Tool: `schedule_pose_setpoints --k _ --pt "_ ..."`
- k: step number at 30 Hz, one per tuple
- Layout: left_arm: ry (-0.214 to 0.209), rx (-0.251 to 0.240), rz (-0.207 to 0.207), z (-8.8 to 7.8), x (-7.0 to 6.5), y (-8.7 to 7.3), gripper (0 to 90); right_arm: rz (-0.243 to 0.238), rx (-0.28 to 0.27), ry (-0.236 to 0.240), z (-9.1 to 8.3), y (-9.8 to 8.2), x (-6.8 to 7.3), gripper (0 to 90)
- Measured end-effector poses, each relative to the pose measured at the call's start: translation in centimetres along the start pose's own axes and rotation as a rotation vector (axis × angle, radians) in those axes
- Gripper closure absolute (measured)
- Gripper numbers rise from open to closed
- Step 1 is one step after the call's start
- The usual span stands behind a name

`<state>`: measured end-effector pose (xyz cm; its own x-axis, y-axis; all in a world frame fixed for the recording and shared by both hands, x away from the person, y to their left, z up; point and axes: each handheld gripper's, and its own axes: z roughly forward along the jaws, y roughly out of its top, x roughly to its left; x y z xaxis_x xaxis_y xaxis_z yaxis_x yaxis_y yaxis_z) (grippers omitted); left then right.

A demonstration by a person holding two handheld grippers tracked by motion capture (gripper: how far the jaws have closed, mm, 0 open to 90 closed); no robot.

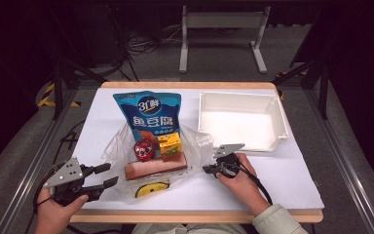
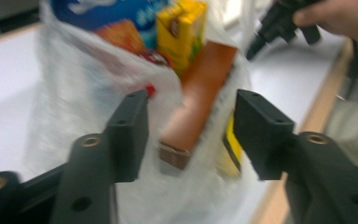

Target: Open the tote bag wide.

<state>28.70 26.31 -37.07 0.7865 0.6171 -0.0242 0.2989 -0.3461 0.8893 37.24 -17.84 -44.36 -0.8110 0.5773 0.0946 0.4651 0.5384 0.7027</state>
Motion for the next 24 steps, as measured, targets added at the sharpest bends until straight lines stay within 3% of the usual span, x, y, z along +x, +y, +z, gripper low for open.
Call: schedule_pose_setpoints --k 5,6,9,14,16,21,24 --pt "0.104 -0.081 -0.030 0.2 1.1 0.8 29.2 -0.003 0.001 -0.002 0.0 0.0 0.1 90.0" --pt "0.104 -0.081 -0.030 0.2 1.1 0.8 22.8 -0.003 0.001 -0.002 0.0 0.0 0.1 90.0" --pt "0.124 -0.101 -0.058 0.9 1.8 1.1 18.9 -0.013 0.003 -0.009 0.0 0.1 0.2 90.0" --pt "0.154 -0.090 -0.103 2.3 2.9 1.0 16.5 -0.018 0.004 -0.014 0.0 0.1 0.2 90.0" --pt "0.173 -0.085 -0.114 2.8 3.4 0.8 18.4 -0.023 0.005 -0.018 0.0 0.1 0.3 90.0" --pt "0.168 -0.043 -0.103 3.9 4.2 0.2 31.8 -0.038 0.005 -0.029 0.0 0.1 0.5 90.0" --pt "0.161 -0.019 -0.091 4.4 4.5 -0.3 56.0 -0.036 0.000 -0.027 -0.1 0.2 0.5 90.0"
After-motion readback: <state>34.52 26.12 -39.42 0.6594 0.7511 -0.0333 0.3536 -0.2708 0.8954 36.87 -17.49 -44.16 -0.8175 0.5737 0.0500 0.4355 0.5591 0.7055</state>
